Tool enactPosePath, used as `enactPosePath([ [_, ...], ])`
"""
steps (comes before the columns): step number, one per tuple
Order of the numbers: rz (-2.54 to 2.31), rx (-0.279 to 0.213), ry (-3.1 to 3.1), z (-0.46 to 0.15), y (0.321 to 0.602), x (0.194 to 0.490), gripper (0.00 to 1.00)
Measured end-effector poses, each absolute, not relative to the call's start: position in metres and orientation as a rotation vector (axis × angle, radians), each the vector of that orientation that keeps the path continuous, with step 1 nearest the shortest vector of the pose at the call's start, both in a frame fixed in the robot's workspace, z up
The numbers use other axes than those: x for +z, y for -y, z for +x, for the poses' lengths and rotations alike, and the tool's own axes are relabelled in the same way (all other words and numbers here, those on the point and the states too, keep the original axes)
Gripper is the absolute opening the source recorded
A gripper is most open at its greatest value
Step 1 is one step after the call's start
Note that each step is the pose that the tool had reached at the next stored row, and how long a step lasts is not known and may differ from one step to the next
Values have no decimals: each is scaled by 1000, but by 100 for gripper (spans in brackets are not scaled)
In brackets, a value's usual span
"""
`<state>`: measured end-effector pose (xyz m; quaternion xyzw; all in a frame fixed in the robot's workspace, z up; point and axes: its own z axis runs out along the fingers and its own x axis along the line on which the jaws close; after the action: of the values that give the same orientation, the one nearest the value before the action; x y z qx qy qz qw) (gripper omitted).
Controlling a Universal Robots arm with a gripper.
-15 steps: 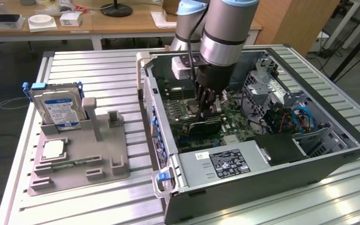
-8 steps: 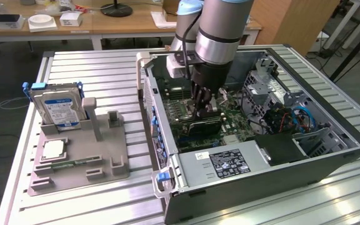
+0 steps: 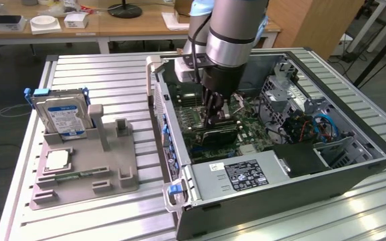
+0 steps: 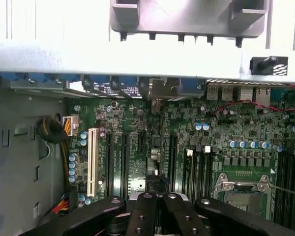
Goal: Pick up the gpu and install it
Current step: 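Press down on the gpu until it lock into place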
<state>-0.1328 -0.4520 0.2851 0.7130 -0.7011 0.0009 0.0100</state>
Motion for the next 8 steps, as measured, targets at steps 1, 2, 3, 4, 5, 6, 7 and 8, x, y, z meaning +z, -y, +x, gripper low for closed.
enactPosePath([
  [1,2226,3,2189,-134,452,285,11],
  [2,2226,3,2189,-134,452,286,11],
  [3,2226,3,2189,-135,452,286,11],
  [4,2226,3,2189,-136,452,286,11],
  [5,2226,3,2189,-137,452,286,11],
  [6,2226,3,2189,-137,452,286,11],
  [7,2226,3,2189,-138,452,286,11],
  [8,2226,3,2189,-139,452,286,11],
])
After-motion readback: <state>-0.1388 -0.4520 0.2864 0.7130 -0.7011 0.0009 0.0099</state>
